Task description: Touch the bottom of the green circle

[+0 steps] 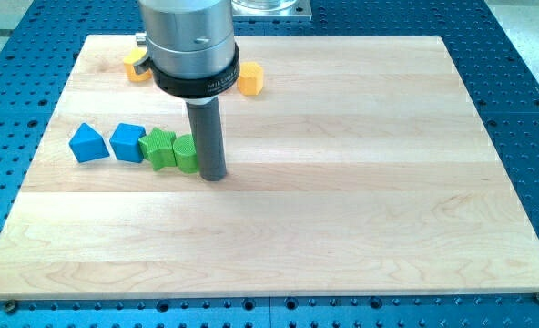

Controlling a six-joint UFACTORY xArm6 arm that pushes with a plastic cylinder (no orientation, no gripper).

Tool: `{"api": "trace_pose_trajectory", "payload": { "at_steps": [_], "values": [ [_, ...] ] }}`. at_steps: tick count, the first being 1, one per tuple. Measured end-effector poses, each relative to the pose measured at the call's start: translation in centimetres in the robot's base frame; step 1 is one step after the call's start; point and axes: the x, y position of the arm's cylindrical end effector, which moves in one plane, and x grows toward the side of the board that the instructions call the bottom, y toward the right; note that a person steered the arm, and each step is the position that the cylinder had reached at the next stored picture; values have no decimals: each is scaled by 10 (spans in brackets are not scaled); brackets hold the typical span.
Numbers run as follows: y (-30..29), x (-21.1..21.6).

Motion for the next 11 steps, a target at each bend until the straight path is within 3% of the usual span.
{"api": "trace_pose_trajectory", "payload": {
  "at_steps": [2,3,4,6,11],
  "values": [
    [9,-18],
    [16,32],
    [-38,56],
    [-44,15],
    [-28,13]
  ]
}}
